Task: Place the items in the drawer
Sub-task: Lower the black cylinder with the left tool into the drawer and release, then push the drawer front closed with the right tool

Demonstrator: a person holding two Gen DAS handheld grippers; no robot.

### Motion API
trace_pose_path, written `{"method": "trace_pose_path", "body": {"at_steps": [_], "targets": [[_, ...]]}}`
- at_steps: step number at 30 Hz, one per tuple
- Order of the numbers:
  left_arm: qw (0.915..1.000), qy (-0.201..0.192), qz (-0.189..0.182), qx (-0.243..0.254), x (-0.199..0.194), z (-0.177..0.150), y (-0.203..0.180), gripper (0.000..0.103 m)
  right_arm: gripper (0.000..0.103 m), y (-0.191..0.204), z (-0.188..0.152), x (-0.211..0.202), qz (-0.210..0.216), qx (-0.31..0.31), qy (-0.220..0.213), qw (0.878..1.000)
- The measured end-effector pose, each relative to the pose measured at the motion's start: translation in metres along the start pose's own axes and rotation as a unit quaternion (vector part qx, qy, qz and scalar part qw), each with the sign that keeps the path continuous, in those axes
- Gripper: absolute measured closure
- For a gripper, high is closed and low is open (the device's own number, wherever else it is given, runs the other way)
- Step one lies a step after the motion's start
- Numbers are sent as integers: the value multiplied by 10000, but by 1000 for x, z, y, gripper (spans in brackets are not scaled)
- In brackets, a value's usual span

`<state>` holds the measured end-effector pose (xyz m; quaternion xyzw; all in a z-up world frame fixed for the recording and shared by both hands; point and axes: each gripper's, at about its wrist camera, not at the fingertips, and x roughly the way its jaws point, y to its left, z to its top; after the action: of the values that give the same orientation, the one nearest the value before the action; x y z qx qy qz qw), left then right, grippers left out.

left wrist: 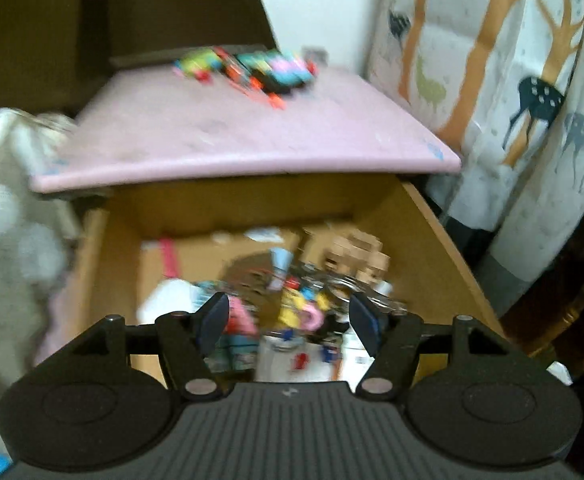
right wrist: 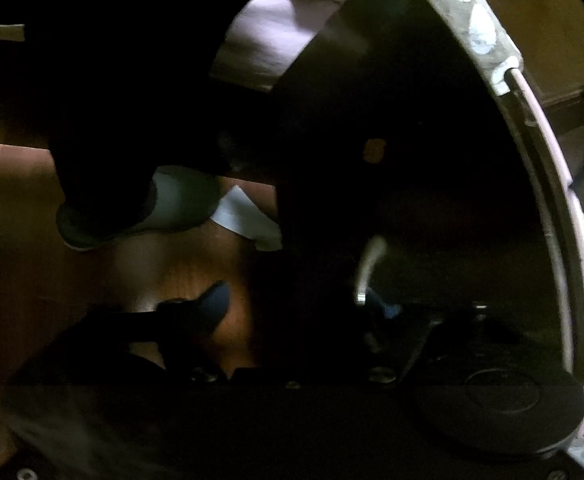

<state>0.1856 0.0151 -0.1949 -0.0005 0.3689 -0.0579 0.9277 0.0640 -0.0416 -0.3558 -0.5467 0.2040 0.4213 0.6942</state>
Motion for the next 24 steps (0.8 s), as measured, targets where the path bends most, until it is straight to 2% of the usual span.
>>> {"method": "trace_pose_path", "body": {"at_steps": [2,4,10,15,20,24], "targets": [[9992,-207,315,101,-21,-11,3,37,60,0,2,0,-142,35,44,9999],[9972,-401,582,224,-42,-24,4,37,64,2,2,0,-288,1,63,9996],[9955,-802,482,119,-87,-54,10,37,76,9,5,1,-690,-166,231,9972],[9938,-997,454,163,-100,-65,11,37,98,5,11,1,-975,-84,408,9944],[9922,-1167,436,45,-108,-69,18,37,100,1,17,-1,-1276,28,536,9904],[9925,-1148,415,-113,-109,-73,25,37,103,-3,20,-2,-1417,33,550,9884]]}}
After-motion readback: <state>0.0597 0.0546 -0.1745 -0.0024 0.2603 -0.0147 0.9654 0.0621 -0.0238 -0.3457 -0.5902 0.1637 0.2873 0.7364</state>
